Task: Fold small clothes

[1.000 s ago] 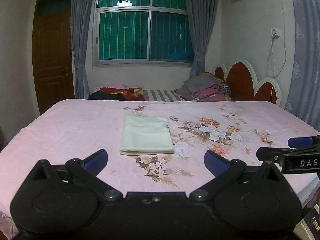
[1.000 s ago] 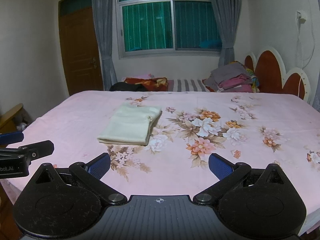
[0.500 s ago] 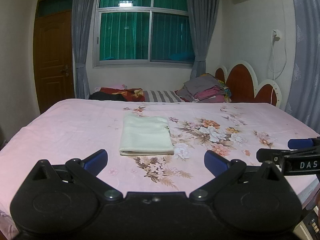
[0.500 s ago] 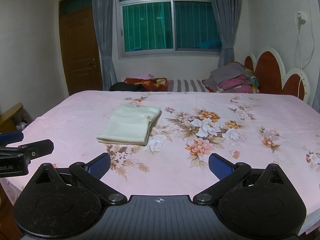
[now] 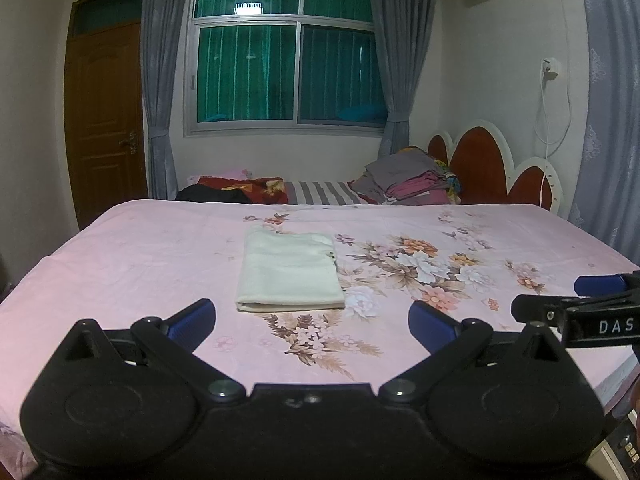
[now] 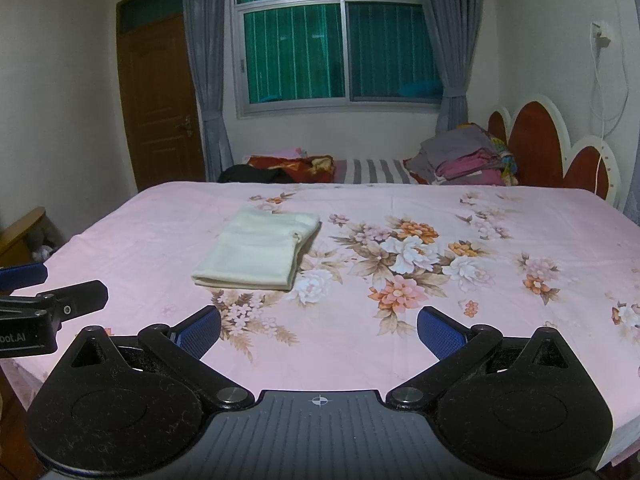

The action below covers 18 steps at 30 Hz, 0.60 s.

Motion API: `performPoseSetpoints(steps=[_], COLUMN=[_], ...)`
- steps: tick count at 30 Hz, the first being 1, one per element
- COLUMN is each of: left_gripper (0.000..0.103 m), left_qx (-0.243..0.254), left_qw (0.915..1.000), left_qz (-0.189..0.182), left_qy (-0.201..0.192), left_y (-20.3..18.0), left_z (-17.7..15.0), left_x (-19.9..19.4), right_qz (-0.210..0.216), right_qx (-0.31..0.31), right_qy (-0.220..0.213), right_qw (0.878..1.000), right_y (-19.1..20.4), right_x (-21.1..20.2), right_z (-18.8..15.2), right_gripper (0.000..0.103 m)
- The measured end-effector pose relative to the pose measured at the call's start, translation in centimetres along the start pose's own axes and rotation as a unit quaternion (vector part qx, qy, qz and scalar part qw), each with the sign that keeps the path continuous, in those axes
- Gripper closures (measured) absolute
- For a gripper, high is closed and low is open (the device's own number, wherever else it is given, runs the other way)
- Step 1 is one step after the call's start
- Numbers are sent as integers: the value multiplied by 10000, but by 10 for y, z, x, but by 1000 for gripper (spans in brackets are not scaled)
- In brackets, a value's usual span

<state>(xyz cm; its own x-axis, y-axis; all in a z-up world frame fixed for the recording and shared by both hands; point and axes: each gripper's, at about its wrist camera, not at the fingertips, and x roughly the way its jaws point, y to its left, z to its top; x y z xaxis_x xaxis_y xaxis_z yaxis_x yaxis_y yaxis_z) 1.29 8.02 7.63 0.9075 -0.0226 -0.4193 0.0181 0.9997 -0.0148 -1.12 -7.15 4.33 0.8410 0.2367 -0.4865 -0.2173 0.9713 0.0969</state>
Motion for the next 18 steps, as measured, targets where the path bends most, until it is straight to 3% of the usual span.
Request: performPoseSetpoints(steps=[18], left_gripper=[1], left_qx=[-4], left_qw=[9999], left_qz=[83], left_qy=[-59], left_y=[-6], left_z=[0], left_x=[-1], right_qz=[42], right_qx=[-1], right_qy=[-27], right_qw=[10000], right_y=[-5], right_x=[3], right_z=[2], right_gripper=[0])
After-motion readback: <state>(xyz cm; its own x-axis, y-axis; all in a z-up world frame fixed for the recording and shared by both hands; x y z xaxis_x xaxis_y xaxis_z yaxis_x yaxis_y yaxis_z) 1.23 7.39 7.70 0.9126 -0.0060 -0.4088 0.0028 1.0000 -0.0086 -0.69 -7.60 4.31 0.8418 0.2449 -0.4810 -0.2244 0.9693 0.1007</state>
